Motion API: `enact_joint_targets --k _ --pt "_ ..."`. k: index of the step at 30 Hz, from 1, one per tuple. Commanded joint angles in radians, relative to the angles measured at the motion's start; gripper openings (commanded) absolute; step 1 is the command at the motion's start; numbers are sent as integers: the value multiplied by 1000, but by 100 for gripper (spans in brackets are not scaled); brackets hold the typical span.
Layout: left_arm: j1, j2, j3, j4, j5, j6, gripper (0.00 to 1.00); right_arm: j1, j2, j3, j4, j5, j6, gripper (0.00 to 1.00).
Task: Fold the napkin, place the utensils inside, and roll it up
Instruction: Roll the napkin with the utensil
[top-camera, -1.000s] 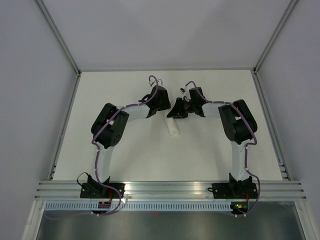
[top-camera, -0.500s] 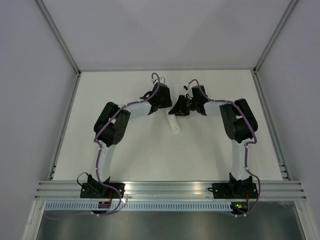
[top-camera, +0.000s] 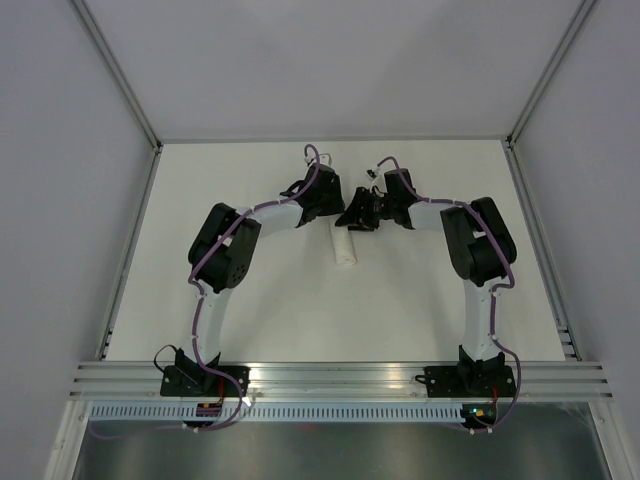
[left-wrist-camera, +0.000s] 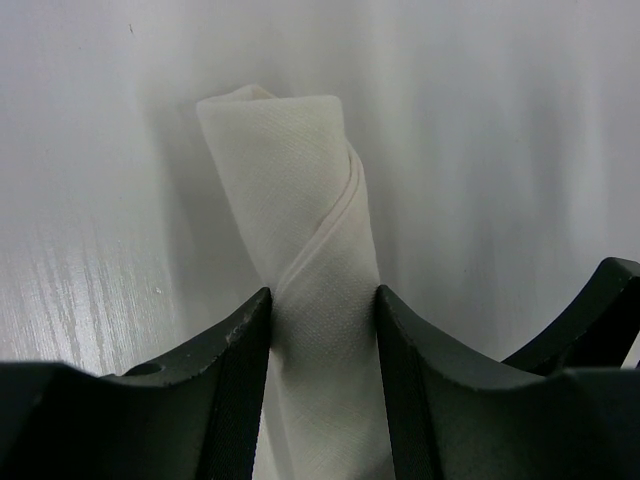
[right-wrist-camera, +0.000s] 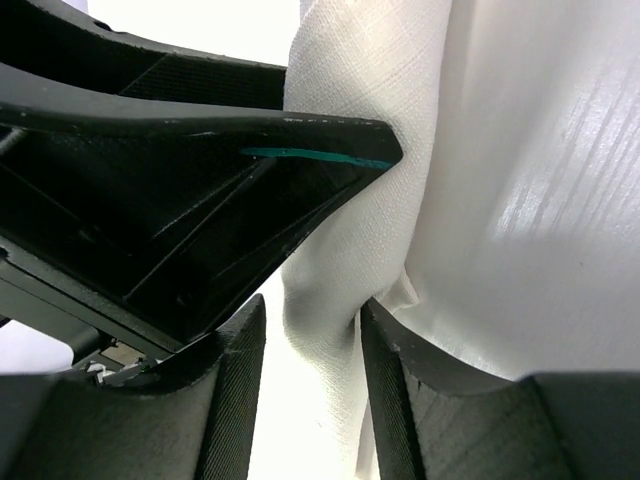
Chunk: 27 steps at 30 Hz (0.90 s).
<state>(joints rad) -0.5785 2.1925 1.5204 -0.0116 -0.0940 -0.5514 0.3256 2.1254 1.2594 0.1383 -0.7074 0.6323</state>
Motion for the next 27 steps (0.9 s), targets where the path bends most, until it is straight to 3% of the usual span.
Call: enact_joint_targets --k 1,9,17,27 --pt "-7 7 35 -24 50 36 51 -2 -68 43 12 -12 14 49" --pt "-6 -22 24 -8 48 44 57 -3 -100 38 -37 5 -45 54" --pt "-4 -129 -72 182 89 80 60 -8 -125 37 -69 2 -88 57" --pt "32 -235 -114 165 37 108 61 -29 -166 20 -131 16 -175 62"
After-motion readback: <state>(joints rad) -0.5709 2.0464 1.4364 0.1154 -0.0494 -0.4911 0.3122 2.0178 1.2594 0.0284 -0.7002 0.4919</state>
